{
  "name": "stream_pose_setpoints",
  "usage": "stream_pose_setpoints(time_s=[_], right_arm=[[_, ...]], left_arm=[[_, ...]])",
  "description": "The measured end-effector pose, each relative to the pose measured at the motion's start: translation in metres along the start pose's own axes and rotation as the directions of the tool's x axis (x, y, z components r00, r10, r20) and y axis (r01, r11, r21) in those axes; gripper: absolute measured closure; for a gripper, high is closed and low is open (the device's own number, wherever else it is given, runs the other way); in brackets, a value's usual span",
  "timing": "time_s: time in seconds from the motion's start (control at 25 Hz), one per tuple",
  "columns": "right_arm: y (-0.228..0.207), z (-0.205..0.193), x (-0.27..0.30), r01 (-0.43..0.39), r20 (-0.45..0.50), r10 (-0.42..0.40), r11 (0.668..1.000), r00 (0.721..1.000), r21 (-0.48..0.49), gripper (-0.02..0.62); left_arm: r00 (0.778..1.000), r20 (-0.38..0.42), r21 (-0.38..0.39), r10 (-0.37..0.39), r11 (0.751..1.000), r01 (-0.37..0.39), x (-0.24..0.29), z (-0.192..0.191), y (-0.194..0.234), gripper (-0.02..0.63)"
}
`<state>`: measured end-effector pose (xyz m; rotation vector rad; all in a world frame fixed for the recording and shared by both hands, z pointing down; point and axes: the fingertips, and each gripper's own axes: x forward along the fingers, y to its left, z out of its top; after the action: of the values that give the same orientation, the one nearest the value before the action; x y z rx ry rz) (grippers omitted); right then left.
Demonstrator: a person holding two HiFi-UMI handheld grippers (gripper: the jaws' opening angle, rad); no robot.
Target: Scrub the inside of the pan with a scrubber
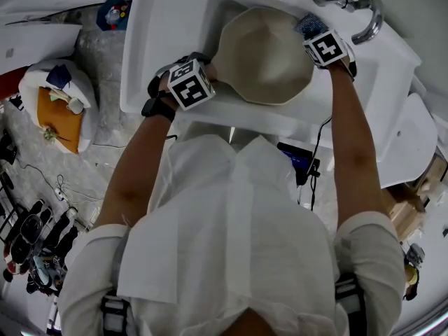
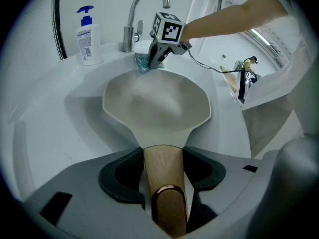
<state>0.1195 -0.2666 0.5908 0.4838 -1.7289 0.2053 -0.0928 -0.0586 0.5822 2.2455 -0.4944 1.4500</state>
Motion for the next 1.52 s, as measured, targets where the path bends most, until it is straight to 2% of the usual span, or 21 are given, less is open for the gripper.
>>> stream_pose_setpoints(time_s=[0.08,0.2,0.24,0.32,0.44,0.96,1.12,1.24,1.36,1.52], right_arm=[[0.003,0.013,0.003,-0.005,0.015,0.006,1.000,1.000,-0.019,0.580],[0.022,0.022,0.011,-0.080,-0.001,0.080,0.997,0.997,0.005,0.580],[0.023,0.023,0.012,-0.078,-0.013,0.078,0.997,0.997,0.002,0.580],[0.015,0.027,0.011,-0.020,-0.031,0.019,0.999,0.999,-0.035,0.580],[0.007,0.044,0.006,0.045,0.020,-0.044,0.994,0.999,-0.100,0.580],[0.028,0.095,0.011,0.087,0.068,-0.074,0.971,0.995,-0.222,0.580],[0.054,0.134,0.012,0.020,0.148,0.011,0.978,0.989,-0.205,0.580],[0.076,0.160,0.013,-0.007,0.182,0.044,0.980,0.982,-0.201,0.580],[0.095,0.167,0.009,-0.044,0.197,0.078,0.985,0.977,-0.170,0.580],[0.117,0.166,0.008,-0.147,0.229,0.163,0.986,0.960,-0.084,0.580]], left_arm=[[1.000,-0.003,0.000,-0.003,1.000,0.003,0.000,0.000,0.000,0.353],[1.000,-0.001,0.001,-0.009,1.000,0.009,0.000,0.000,-0.001,0.353],[1.000,0.001,0.000,-0.010,1.000,0.010,0.000,-0.001,-0.001,0.353],[1.000,0.004,0.001,-0.011,1.000,0.011,-0.001,-0.001,-0.001,0.353],[1.000,0.007,0.002,-0.013,1.000,0.013,-0.003,0.000,-0.001,0.353],[1.000,0.012,0.005,-0.014,1.000,0.013,-0.002,0.002,0.000,0.353],[1.000,0.012,0.004,-0.012,1.000,0.012,-0.001,0.001,0.000,0.353],[1.000,0.013,0.004,-0.012,1.000,0.012,0.000,0.002,0.000,0.353],[1.000,0.017,0.006,-0.011,1.000,0.011,0.000,0.001,-0.001,0.353],[1.000,0.018,0.009,-0.011,1.000,0.011,-0.001,0.000,0.001,0.353]])
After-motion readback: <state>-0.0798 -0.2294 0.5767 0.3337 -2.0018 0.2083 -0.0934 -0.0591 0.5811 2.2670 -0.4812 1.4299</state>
